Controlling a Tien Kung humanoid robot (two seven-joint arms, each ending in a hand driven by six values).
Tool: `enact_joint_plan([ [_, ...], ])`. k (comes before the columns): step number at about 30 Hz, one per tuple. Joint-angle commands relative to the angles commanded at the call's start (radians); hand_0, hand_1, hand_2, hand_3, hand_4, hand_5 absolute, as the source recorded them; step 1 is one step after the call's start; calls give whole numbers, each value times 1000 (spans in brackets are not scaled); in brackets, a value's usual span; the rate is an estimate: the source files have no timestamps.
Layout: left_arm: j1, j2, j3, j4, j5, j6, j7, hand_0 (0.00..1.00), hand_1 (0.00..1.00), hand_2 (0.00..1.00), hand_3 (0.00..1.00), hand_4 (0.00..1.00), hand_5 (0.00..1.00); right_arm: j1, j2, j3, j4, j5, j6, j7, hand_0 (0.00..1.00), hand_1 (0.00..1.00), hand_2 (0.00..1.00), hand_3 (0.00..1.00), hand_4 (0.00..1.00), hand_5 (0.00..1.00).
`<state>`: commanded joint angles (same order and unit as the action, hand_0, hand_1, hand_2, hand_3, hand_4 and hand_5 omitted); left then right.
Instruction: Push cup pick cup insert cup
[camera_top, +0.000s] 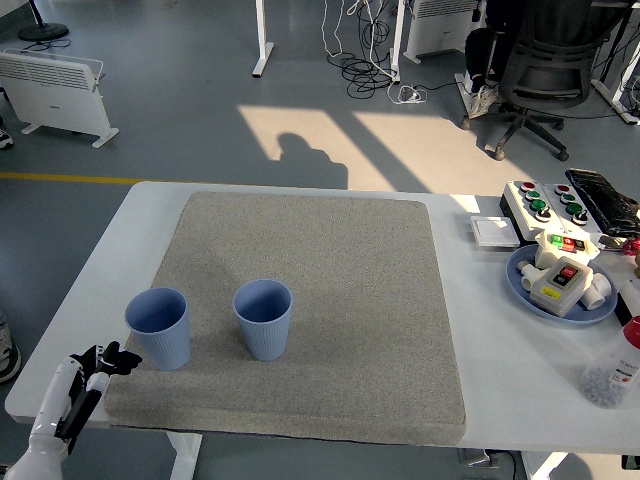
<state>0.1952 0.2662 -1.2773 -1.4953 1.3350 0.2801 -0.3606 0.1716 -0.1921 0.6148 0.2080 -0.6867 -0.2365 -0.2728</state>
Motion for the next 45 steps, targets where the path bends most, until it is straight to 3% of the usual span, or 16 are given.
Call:
enact_joint_plan([
  [2,-3,-1,0,3,4,-3,4,570,554,524,463,670,998,0,0,0,0,1,0,0,708,634,648,584,121,403],
  [3,-11,-2,3,8,8,-8,9,633,563,528,464,648,998,1,0,-2,0,3,0,1,708,634,646,584,121,403],
  [8,-44,-2,23,29,2,-20,19,633,563,528,464,648,998,6,0,-11,-1,21,-2,5,708,634,646,584,121,403],
  [9,-48,-1,25,31,0,-20,20,708,564,531,467,637,998,7,0,-12,-1,23,-2,5,707,634,646,584,121,405],
  [36,-121,21,114,66,-71,-44,28,657,565,535,476,638,998,16,1,-9,-1,18,0,5,707,635,646,584,122,407],
  [45,-168,23,146,125,-96,-46,22,653,564,534,476,644,998,17,2,-9,-2,16,0,5,708,635,646,584,123,408],
])
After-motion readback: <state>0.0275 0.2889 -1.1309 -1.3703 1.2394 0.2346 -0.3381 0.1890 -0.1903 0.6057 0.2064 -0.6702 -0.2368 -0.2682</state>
